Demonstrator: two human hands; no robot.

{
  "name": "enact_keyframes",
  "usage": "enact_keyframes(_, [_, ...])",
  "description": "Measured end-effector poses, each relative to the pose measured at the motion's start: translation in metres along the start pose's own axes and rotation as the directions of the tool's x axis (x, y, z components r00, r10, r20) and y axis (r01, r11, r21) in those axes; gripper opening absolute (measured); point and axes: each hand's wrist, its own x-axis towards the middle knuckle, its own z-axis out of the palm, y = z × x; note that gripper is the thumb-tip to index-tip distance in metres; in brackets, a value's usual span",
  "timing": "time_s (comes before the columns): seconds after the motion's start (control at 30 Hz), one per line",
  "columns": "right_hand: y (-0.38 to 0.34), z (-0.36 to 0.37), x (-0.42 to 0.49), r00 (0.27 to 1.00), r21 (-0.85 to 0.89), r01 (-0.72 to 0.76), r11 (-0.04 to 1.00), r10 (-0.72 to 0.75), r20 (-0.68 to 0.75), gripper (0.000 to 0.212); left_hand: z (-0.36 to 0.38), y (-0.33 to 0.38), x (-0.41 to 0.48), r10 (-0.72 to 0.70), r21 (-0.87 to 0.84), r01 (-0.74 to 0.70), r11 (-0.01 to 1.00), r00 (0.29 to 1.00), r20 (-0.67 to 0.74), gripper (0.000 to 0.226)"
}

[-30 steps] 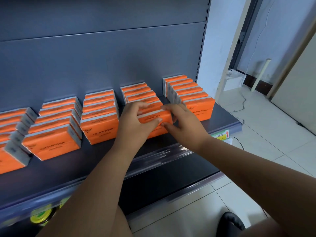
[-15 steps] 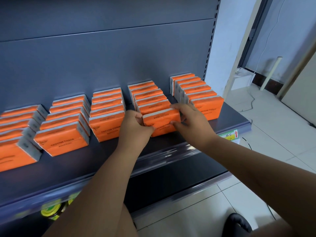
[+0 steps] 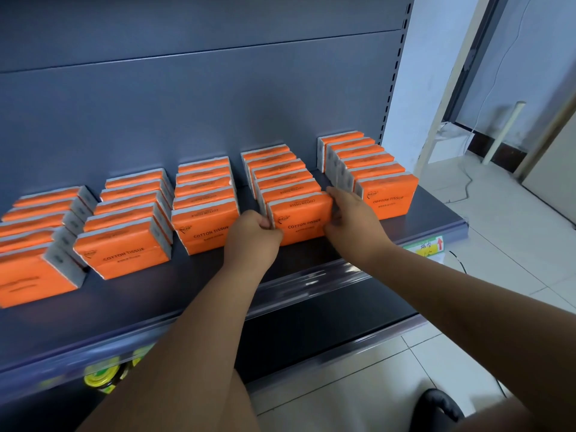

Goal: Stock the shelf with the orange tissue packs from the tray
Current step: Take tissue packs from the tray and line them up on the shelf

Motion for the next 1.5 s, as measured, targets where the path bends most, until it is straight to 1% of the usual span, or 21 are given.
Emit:
enact_keyframes(0.17, [-0.001, 0.000, 0.000, 0.999, 0.027, -0.040, 0.999, 0.040, 0.015, 0.071, -0.001, 0.000, -0.001, 0.002, 0.012, -0.002, 1.000, 1.000, 0.009, 0.010])
enact_keyframes(0.3, [-0.004, 0.000, -0.003, 0.999, 0.028, -0.038, 0.999, 0.037, 0.028, 0.070, -0.004, 0.002, -0.003, 0.000, 0.029, 0.000, 1.000, 1.000, 0.016, 0.008])
enact_keyframes(0.4, [-0.007, -0.001, -0.003, 0.999, 0.023, -0.035, 0.999, 0.034, 0.025, 0.069, -0.004, 0.004, -0.005, -0.001, 0.027, 0.001, 1.000, 1.000, 0.020, 0.011])
enact_keyframes(0.6, [-0.012, -0.003, -0.005, 0.999, 0.029, -0.031, 0.999, 0.031, 0.028, 0.066, -0.003, 0.005, -0.001, -0.049, 0.003, 0.049, 0.999, 0.998, 0.027, 0.025])
enact_keyframes(0.73, [-0.017, -0.007, -0.010, 0.999, 0.022, 0.008, 1.000, -0.009, 0.049, 0.059, -0.002, 0.005, 0.000, -0.039, 0.032, 0.038, 0.999, 0.999, 0.017, 0.028])
enact_keyframes(0.8, [-0.017, -0.008, -0.011, 0.998, 0.030, 0.022, 0.999, -0.024, 0.062, 0.061, -0.002, 0.005, 0.000, -0.032, 0.030, 0.032, 0.999, 0.999, 0.013, 0.028])
enact_keyframes(0.9, [-0.017, -0.008, -0.011, 0.998, 0.138, -0.020, 0.990, 0.013, 0.054, 0.056, -0.002, 0.005, 0.000, -0.018, 0.047, 0.017, 0.999, 1.000, 0.004, 0.027])
enact_keyframes(1.0, [-0.015, -0.005, -0.008, 0.990, 0.308, -0.138, 0.941, 0.125, 0.061, 0.050, -0.001, 0.005, -0.001, -0.007, 0.058, 0.007, 0.998, 1.000, 0.002, 0.026])
enact_keyframes(1.07, [-0.013, -0.004, -0.005, 0.982, 0.373, -0.189, 0.908, 0.180, 0.059, 0.046, -0.001, 0.006, -0.002, -0.001, 0.055, 0.000, 0.998, 1.000, 0.007, 0.025])
enact_keyframes(1.13, [-0.011, -0.004, -0.003, 0.978, 0.389, -0.207, 0.898, 0.200, 0.059, 0.038, -0.001, 0.006, -0.003, 0.003, 0.049, -0.003, 0.999, 1.000, 0.010, 0.025])
enact_keyframes(1.2, [-0.011, -0.004, -0.002, 0.978, 0.396, -0.204, 0.895, 0.199, 0.055, 0.035, -0.001, 0.006, -0.003, 0.004, 0.049, -0.004, 0.999, 1.000, 0.009, 0.025])
enact_keyframes(1.4, [-0.006, 0.000, -0.001, 0.982, 0.406, -0.186, 0.895, 0.164, 0.089, 0.046, 0.001, 0.003, -0.003, 0.035, 0.075, -0.036, 0.997, 0.999, 0.012, 0.030])
enact_keyframes(1.5, [-0.010, -0.001, -0.002, 0.974, 0.477, -0.226, 0.849, 0.196, 0.113, 0.046, 0.001, 0.000, -0.002, 0.049, 0.083, -0.051, 0.995, 0.999, 0.022, 0.030])
